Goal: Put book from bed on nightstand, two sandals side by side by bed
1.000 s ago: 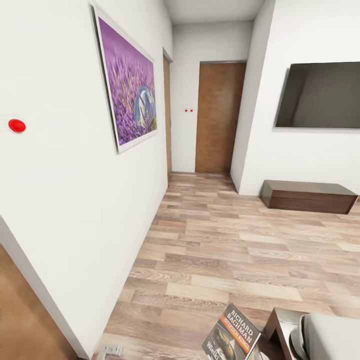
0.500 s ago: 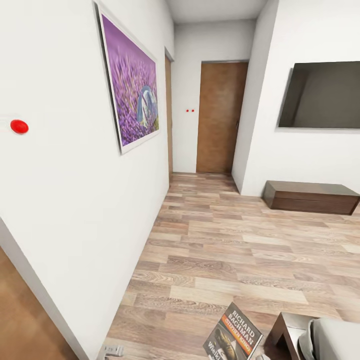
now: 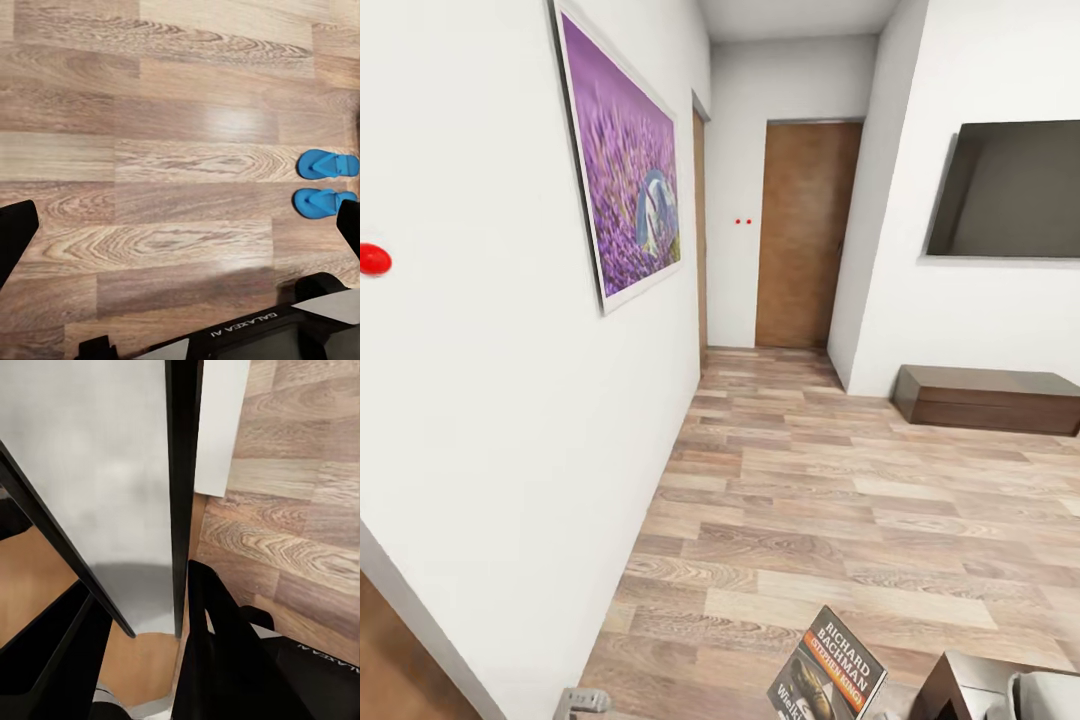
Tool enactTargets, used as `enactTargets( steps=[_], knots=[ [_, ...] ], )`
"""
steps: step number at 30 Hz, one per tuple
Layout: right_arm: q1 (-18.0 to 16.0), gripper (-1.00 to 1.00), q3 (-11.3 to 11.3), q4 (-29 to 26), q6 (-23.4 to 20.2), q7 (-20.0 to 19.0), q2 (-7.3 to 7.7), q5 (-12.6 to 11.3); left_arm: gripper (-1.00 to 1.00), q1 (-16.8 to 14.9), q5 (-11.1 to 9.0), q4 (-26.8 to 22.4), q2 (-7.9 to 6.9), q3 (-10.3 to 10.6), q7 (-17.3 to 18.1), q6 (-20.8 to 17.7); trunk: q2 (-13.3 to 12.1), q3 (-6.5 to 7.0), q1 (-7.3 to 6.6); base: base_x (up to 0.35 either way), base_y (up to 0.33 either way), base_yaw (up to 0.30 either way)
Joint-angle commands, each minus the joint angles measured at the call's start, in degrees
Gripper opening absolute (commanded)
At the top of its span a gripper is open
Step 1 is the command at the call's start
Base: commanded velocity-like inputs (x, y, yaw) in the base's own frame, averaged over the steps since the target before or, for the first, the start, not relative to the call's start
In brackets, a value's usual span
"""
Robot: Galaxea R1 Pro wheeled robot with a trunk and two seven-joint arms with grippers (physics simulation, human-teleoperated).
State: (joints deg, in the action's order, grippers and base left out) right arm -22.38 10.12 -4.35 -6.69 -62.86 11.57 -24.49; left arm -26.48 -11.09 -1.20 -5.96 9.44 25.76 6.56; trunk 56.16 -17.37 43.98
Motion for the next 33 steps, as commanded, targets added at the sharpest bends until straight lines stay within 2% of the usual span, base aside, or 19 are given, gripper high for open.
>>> enactTargets(
  steps=[1, 21, 33],
  knots=[
    [0.0, -1.00, 0.3, 0.0, -0.6, -0.2, 0.03, -0.6, 1.00, 0.0, -0.5, 0.1, -0.01, 0.5, 0.2, 0.2, 0.0, -0.07, 0.04, 0.294, 0.113, 0.000],
    [0.0, -1.00, 0.3, 0.0, -0.6, -0.2, 0.03, -0.6, 1.00, 0.0, -0.5, 0.1, -0.01, 0.5, 0.2, 0.2, 0.0, -0.07, 0.04, 0.222, 0.091, 0.000],
    [0.0, -1.00, 0.3, 0.0, -0.6, -0.2, 0.03, -0.6, 1.00, 0.0, -0.5, 0.1, 0.00, 0.5, 0.2, 0.2, 0.0, -0.07, 0.04, 0.229, 0.008, 0.000]
  ],
)
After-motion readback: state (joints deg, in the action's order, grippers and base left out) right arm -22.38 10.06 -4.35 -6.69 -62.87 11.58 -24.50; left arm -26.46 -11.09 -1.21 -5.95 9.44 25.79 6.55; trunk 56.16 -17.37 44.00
